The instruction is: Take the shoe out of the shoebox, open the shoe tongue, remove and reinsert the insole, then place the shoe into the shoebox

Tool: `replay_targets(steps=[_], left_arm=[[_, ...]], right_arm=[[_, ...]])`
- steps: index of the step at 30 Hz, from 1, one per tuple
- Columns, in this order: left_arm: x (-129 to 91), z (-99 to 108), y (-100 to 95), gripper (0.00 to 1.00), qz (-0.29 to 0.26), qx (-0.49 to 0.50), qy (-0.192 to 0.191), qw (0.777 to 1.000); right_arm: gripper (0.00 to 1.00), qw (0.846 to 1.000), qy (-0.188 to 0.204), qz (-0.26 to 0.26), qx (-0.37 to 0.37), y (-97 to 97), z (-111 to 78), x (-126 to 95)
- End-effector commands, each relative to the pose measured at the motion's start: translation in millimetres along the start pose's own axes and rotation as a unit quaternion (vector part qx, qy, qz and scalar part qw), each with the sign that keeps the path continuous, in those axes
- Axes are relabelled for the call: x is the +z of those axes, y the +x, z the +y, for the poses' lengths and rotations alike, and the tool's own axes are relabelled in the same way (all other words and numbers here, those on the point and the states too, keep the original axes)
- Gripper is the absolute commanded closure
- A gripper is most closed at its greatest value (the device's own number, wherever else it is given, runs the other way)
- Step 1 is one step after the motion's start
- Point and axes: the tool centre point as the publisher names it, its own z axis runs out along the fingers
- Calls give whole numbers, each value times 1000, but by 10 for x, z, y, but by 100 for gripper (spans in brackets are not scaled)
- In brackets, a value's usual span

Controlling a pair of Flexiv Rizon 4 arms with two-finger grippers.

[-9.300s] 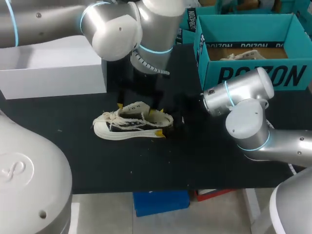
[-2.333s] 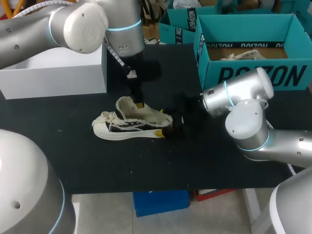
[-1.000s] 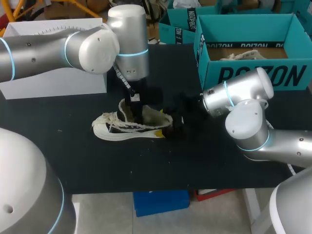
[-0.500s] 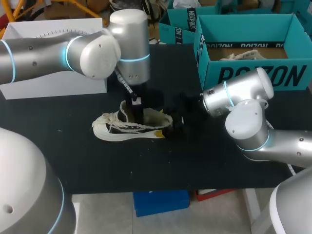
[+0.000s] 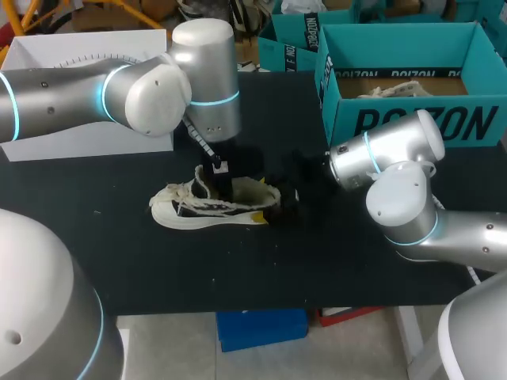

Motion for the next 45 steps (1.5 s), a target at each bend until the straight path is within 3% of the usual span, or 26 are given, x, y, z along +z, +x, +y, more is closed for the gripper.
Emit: replay_targets(steps=[1,2,3,14,27,29,34,37,45], left_arm=[[60,9,62,72,-11,3,3,1000],[52,3,69,56,-17,3,1,1000],[43,-3,74,54,-22,5,0,1000],[48,13,58,60,-86,-1,-24,996],[69,109,-101,64,-280,-24,-73,957],[76,132,-143,69,-297,-27,-69,952],[56,172,-272,63,-333,-28,-60,940],[33,188,-325,68,-352,-30,-47,934],[-67,272,-464,66,-401,-45,-14,915]], right_arm=[[100,1000,1,0,1,-10,-4,5],[100,1000,1,0,1,-10,-4,5],[100,1000,1,0,1,-10,-4,5],[100,1000,1,0,1,-10,-4,5],[100,1000,1,0,1,-10,-4,5],[100,1000,1,0,1,-10,-4,5],[100,1000,1,0,1,-10,-4,5],[100,1000,1,0,1,-10,-4,5],[100,1000,1,0,1,-10,-4,5]])
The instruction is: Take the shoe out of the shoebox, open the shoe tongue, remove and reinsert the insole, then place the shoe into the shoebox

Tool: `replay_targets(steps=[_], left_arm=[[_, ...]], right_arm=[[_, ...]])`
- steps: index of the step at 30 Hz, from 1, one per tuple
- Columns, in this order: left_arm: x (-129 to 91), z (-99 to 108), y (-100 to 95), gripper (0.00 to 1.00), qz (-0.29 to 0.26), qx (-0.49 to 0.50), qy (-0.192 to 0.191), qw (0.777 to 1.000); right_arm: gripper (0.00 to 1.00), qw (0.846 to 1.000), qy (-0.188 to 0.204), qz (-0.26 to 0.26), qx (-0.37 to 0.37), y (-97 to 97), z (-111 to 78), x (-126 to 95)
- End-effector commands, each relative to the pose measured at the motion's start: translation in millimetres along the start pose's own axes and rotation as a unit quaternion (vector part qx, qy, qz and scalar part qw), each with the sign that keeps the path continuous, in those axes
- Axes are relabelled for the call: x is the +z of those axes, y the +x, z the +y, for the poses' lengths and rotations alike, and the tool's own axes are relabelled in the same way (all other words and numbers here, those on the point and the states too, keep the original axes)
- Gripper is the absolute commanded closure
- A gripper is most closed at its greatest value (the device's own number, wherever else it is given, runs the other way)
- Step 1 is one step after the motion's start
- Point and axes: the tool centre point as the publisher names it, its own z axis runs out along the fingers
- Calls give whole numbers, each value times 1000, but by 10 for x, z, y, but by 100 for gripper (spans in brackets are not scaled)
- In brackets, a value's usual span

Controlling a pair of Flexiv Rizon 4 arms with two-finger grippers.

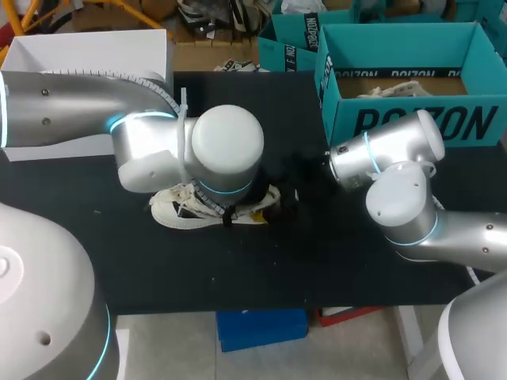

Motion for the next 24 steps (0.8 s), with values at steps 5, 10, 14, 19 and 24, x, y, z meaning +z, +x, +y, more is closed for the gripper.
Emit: replay_targets(steps=[5,10,14,19,24], left_arm=[[70,179,-127,64,-70,-39,38,996],[49,149,-167,63,-88,-48,50,994],[55,96,-185,68,-89,-48,58,993],[63,51,-143,100,-70,-43,65,995],[-48,70,-77,100,-41,-37,74,996]], right_arm=[[100,1000,2,0,1,-7,-10,2],[100,1000,2,0,1,-7,-10,2],[100,1000,2,0,1,-7,-10,2],[100,1000,2,0,1,-7,-10,2],[100,1000,2,0,1,-7,-10,2]])
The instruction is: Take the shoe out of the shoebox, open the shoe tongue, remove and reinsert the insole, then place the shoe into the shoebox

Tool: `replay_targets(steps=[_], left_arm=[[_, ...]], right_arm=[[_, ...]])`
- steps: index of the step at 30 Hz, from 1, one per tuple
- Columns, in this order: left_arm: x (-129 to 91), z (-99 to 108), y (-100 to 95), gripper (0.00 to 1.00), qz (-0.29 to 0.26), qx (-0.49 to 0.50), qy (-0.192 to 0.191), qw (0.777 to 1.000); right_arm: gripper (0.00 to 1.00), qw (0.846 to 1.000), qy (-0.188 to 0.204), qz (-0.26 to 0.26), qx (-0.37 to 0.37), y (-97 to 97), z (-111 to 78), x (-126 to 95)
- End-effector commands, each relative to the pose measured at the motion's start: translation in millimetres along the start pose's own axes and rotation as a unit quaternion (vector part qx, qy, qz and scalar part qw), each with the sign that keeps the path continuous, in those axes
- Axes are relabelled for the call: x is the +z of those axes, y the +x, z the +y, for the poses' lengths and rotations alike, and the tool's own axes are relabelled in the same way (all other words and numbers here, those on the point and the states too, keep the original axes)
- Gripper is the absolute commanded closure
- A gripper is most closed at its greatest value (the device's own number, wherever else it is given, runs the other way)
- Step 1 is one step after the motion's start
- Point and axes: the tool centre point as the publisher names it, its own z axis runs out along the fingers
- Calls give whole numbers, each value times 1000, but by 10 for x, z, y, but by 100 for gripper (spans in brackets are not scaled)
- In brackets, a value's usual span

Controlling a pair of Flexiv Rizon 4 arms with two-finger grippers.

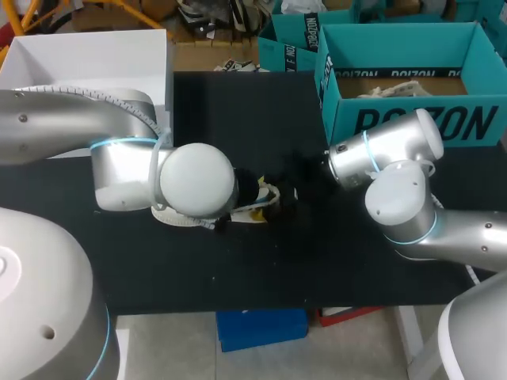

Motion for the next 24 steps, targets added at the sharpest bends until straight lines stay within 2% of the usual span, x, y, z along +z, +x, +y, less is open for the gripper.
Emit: replay_targets(steps=[1,7,11,18,24], left_arm=[[-49,61,-27,100,25,4,9,1000],[-242,90,-25,100,71,-5,28,997],[-357,100,-26,100,70,-10,30,997],[-392,102,-8,100,73,-16,29,997],[-405,99,-1,100,85,-19,51,995]], right_arm=[[100,1000,1,0,0,14,-14,-5],[100,1000,1,0,0,14,-14,-5],[100,1000,1,0,0,14,-14,-5],[100,1000,1,0,0,14,-14,-5],[100,1000,1,0,0,14,-14,-5]])
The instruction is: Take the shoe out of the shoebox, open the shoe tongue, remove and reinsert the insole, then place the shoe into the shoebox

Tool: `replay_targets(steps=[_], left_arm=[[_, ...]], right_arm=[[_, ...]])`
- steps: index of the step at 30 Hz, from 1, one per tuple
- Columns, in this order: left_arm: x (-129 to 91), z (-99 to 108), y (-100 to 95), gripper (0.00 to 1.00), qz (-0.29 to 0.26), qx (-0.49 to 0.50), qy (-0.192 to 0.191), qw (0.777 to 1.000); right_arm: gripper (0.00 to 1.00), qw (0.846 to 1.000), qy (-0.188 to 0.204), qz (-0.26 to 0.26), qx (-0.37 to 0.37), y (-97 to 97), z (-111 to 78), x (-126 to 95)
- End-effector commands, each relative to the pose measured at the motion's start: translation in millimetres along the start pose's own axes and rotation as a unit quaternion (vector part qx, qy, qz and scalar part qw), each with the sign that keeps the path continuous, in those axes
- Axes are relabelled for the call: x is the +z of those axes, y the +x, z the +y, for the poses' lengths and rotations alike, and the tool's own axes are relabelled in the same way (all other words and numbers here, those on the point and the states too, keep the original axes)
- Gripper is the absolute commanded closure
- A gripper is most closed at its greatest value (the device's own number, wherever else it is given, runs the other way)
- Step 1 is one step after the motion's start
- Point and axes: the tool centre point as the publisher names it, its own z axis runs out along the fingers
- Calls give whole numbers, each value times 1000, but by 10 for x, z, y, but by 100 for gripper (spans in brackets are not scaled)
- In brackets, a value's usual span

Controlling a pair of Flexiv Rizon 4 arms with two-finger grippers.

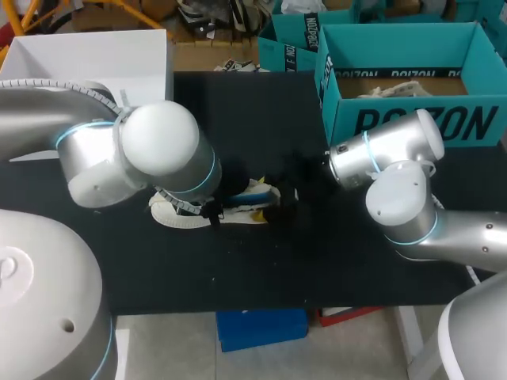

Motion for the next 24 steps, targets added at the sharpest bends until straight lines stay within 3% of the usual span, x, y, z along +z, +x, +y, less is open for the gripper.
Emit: replay_targets(steps=[1,7,13,15,17,18,19,20,24], left_arm=[[-16,62,-18,100,9,0,20,1000],[-48,-16,-55,100,12,-5,44,999],[53,-129,-5,100,20,4,51,999],[98,-172,18,70,20,10,50,999],[140,-218,42,62,15,20,45,999],[159,-240,53,52,11,23,43,999],[170,-257,61,29,11,28,42,999],[177,-271,74,15,6,33,41,999],[192,-287,135,2,-7,47,38,998]], right_arm=[[100,1000,1,0,1,-2,-11,2],[100,1000,1,0,1,-2,-11,2],[100,1000,1,0,1,-2,-11,2],[100,1000,1,0,1,-2,-11,2],[100,1000,1,0,1,-2,-11,2],[100,1000,1,0,1,-2,-11,2],[100,1000,1,0,1,-2,-11,2],[100,1000,1,0,1,-2,-11,2],[100,1000,1,0,1,-2,-11,2]])
